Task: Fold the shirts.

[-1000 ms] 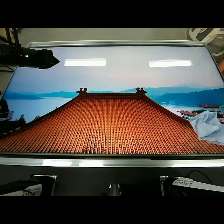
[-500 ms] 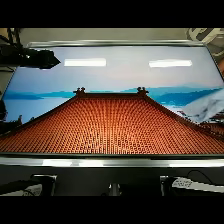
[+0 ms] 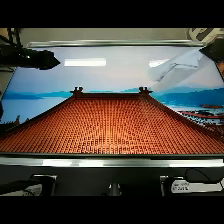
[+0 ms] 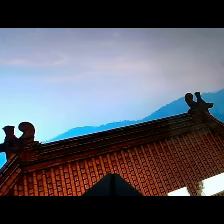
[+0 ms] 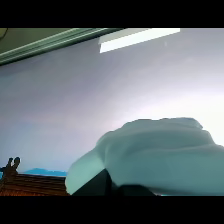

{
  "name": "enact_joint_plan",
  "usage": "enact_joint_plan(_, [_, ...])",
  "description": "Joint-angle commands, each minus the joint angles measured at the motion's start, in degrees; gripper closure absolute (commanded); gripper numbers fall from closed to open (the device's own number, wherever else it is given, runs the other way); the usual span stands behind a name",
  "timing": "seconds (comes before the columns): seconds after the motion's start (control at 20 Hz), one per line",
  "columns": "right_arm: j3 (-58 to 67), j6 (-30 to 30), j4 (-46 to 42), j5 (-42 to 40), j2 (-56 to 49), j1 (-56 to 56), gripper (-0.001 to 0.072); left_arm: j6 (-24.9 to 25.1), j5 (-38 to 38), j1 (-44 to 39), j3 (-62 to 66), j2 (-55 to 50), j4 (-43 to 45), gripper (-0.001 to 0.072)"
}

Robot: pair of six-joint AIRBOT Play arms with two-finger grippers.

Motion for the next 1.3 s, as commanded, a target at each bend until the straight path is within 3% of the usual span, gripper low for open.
enact_joint_plan(0.0, [0.1,-4.6,-5.1,3.5,-2.3,1.3,0.0689,0.2,-0.1,0.0,0.0,0.0,0.0,0.0684])
enact_joint_plan(0.25, [-0.1,-10.1,-34.0,15.8,-3.4,-1.9,0.0688,0.2,-0.1,0.0,0.0,0.0,0.0,0.0685])
enact_joint_plan(0.35, [-0.1,-10.1,-39.5,18.3,-3.4,-5.4,0.0688,0.1,-0.1,0.0,0.0,0.0,0.0,0.0684])
enact_joint_plan(0.85, [-7.4,-9.1,-46.1,30.5,-2.9,-26.1,0.0688,0.1,-0.1,0.0,0.0,0.0,-0.2,0.0684])
enact_joint_plan(1.25, [-38.1,-1.6,-44.0,19.6,5.8,-30.3,0.0689,0.1,0.0,-0.4,0.0,0.0,-0.2,0.0684])
